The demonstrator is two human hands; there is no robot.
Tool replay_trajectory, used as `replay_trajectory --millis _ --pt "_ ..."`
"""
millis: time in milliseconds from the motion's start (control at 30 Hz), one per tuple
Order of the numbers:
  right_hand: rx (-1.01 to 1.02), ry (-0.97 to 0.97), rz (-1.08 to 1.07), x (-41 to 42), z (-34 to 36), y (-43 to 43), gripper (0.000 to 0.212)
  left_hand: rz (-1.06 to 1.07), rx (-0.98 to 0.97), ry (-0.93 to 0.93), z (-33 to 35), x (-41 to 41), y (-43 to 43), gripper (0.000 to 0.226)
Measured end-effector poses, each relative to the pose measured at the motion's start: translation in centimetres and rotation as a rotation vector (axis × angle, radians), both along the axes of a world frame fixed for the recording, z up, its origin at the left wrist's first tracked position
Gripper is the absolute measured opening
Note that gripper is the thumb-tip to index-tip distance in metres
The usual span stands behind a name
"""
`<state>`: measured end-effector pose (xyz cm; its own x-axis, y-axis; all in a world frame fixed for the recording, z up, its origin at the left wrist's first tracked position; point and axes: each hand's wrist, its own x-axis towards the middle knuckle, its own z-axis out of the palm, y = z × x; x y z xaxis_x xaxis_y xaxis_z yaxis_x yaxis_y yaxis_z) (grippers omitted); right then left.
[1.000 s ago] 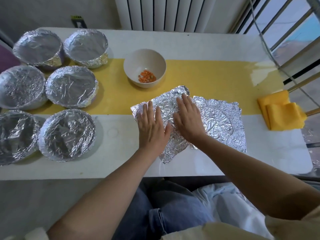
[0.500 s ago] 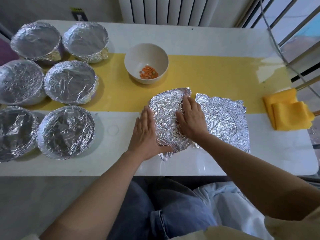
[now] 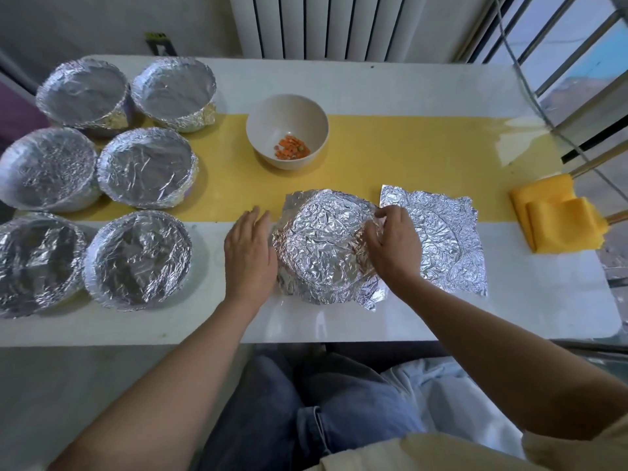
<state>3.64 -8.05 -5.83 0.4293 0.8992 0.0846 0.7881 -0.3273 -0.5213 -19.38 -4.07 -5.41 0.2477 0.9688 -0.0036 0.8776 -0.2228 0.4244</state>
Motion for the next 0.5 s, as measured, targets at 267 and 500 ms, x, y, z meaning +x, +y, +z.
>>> replay_trajectory --millis 267,500 --pt "0.110 -0.183 0.505 -0.7 -1.0 0.5 0.045 -0.274 0.171 0.092 0.3 4.5 -1.2 0.057" --pt "-0.063 -0.192 0.527 -0.5 -2.0 1.9 0.059 -0.305 0.099 0.243 -2.4 6.0 -0.5 0.063"
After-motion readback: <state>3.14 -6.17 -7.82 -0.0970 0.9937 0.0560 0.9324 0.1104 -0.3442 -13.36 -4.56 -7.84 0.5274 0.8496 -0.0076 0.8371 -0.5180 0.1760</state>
